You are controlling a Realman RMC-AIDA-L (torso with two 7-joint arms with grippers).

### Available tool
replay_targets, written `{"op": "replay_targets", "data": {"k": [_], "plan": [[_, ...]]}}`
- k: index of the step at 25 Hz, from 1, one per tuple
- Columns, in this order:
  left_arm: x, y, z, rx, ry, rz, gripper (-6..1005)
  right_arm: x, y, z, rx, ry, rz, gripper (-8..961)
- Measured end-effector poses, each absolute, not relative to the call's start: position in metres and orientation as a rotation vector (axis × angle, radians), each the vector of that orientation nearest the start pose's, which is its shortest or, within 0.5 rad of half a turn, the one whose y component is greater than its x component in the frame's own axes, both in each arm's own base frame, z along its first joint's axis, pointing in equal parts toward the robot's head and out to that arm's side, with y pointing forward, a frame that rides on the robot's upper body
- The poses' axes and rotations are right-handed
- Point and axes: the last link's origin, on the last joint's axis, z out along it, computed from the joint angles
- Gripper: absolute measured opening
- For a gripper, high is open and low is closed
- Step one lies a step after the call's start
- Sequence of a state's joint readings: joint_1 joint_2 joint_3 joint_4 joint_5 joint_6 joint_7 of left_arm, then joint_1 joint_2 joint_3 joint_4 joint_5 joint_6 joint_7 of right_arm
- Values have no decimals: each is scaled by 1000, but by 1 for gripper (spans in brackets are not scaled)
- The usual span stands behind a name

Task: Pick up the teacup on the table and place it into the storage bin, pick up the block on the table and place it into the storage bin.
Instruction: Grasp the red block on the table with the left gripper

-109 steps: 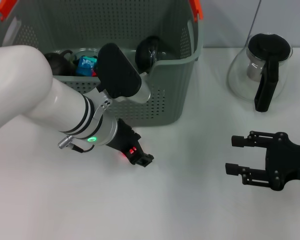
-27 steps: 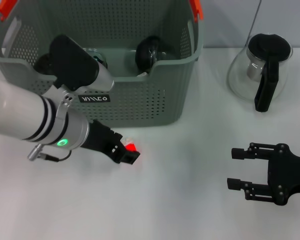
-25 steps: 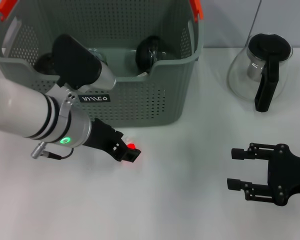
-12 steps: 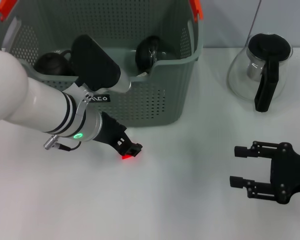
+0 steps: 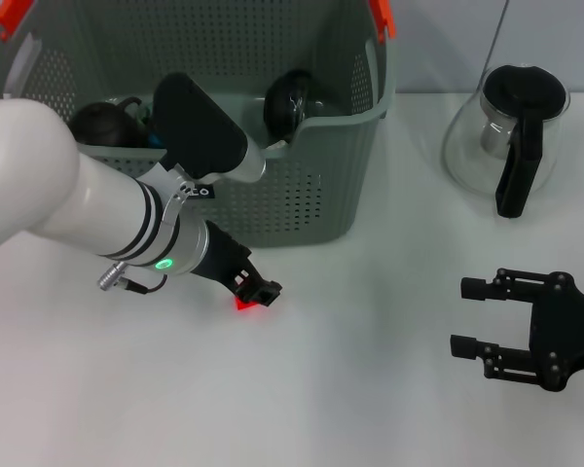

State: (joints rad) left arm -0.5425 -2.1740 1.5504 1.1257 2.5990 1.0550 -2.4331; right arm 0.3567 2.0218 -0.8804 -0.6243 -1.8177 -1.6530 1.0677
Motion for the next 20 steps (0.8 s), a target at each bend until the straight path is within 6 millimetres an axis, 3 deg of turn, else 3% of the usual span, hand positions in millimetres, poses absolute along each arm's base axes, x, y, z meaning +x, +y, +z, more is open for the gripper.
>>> {"op": "replay_targets", "data": {"k": [20], "plan": [[-198,368,-89,-2573,-683,343,633,294,273,3,-2790,321,739,699]]}}
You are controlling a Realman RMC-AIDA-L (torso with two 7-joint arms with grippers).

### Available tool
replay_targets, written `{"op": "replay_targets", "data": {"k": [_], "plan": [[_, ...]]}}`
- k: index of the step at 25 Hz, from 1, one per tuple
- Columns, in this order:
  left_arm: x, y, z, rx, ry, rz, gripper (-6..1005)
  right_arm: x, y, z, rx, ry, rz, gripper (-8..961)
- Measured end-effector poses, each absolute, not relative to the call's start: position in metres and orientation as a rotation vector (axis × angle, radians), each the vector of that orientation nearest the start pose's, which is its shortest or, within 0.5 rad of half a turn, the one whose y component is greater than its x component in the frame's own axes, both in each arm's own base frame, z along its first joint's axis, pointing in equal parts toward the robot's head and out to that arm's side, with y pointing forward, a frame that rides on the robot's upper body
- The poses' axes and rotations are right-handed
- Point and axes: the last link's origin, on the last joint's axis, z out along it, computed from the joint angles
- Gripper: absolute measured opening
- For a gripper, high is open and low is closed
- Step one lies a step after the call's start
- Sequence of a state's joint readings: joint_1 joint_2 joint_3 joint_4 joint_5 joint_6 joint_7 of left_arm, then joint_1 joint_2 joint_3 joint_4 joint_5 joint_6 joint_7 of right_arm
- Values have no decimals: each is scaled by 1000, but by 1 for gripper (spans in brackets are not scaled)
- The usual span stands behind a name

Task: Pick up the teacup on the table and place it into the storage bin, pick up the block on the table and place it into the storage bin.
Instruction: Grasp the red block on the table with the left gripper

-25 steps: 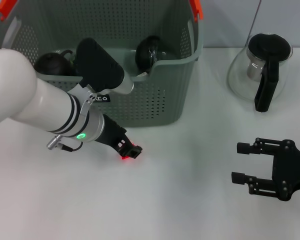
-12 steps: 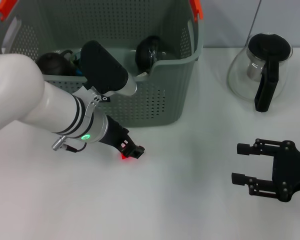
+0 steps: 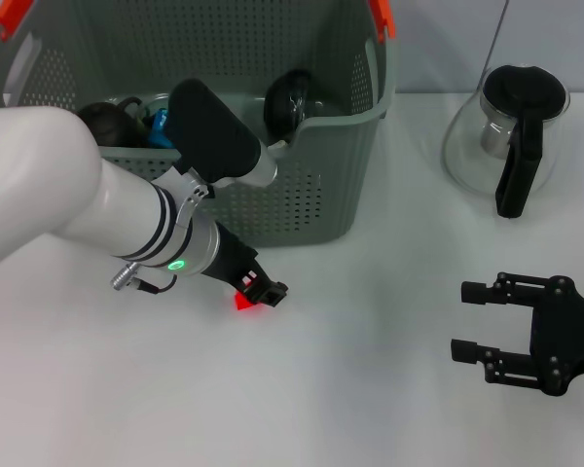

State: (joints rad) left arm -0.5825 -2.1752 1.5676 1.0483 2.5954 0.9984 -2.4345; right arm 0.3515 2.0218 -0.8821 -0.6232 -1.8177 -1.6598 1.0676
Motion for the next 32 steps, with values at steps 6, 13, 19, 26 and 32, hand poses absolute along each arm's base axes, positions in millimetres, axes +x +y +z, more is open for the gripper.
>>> {"op": "replay_targets", "data": {"k": [6,13,19,26,32], "plan": [[-197,363,-92,-2596,-688,367,633,294,273,3,-2790,322,739,699],[-193,350,-85,-2644,-708,399,633,295,272,4,-2790,325,740,700],[-186,333,-79,-2726,-737,462,633,295,271,4,-2794,322,746,700],[-174,322,-67,-2795,-767,426,633,293,271,7,-2802,309,756,701],[-182,331,-46,-2754,-720,370,633,291,274,10,-2801,313,765,698]]}}
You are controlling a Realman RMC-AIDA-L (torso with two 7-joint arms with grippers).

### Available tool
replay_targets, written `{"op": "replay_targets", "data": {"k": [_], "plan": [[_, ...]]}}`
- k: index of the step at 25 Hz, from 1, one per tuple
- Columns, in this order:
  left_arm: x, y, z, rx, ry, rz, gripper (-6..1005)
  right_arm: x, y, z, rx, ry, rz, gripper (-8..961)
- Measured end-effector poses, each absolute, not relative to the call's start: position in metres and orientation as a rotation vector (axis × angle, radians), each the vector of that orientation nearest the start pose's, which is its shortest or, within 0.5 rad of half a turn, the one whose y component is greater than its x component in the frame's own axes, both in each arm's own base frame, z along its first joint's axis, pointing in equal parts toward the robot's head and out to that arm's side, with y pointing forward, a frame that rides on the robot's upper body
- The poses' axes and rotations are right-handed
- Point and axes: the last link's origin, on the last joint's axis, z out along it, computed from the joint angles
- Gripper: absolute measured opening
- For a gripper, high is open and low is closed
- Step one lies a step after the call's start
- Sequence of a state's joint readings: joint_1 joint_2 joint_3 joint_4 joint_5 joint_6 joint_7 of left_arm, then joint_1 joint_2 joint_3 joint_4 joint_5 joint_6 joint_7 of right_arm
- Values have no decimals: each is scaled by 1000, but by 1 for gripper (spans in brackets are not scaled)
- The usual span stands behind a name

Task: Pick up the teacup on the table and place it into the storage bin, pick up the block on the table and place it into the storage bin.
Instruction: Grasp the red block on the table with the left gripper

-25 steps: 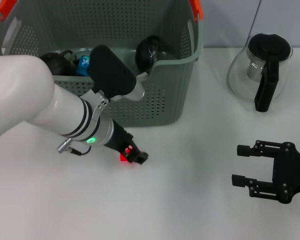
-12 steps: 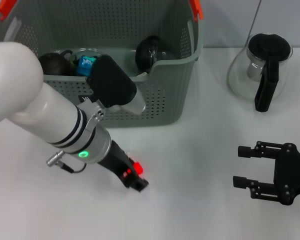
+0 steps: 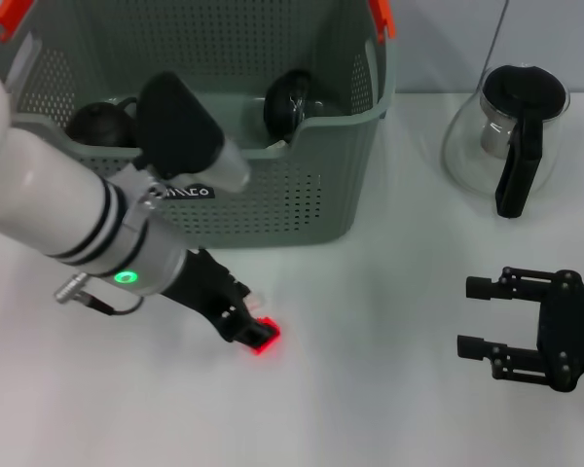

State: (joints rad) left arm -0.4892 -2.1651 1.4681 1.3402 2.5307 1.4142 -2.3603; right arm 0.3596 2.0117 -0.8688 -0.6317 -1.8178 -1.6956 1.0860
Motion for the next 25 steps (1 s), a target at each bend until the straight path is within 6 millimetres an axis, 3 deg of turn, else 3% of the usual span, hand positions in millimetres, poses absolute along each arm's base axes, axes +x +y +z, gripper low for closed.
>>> {"op": "replay_targets", "data": {"k": [6,17,25], "plan": [[-194,331,-38,-2781,-683,383,633,288,281,11,-2798,380,759,701],[-210,346,-66,-2685,-615,327,630,286,283,11,-2806,439,778,701],[-205,348,-70,-2709,-704,331,627,285,283,11,-2813,444,777,700]]}}
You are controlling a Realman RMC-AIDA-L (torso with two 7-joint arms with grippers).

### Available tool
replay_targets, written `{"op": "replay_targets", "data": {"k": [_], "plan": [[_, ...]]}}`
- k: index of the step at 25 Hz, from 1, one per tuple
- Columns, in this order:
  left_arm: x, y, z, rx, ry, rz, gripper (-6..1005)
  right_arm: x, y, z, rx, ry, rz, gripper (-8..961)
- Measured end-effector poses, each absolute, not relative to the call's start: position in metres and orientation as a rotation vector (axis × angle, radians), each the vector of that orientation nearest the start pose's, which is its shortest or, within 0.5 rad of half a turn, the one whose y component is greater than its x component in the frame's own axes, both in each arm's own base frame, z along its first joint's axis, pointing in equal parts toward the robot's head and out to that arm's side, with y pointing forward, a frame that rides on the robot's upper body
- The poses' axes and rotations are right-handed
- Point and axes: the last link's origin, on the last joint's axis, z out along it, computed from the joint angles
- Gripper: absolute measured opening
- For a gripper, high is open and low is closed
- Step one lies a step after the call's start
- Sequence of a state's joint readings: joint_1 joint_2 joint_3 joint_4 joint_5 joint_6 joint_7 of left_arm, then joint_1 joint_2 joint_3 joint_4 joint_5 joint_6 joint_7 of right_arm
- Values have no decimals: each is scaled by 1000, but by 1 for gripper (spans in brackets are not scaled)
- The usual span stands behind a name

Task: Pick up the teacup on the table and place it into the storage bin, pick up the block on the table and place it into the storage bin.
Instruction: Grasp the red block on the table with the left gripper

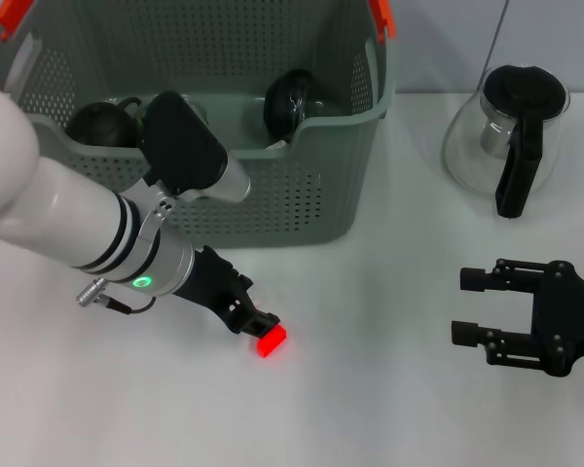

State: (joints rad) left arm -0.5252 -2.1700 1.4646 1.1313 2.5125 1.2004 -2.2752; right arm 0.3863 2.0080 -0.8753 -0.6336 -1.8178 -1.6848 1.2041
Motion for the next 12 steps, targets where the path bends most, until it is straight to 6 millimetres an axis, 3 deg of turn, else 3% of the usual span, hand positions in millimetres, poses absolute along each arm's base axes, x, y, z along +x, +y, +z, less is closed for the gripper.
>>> {"op": "replay_targets", "data": {"k": [7,12], "plan": [[-200,343,-69,-2750,-754,345,626,285,282,11,-2818,444,783,700],[-194,331,-55,-2768,-747,268,625,285,280,11,-2819,447,790,700]]}}
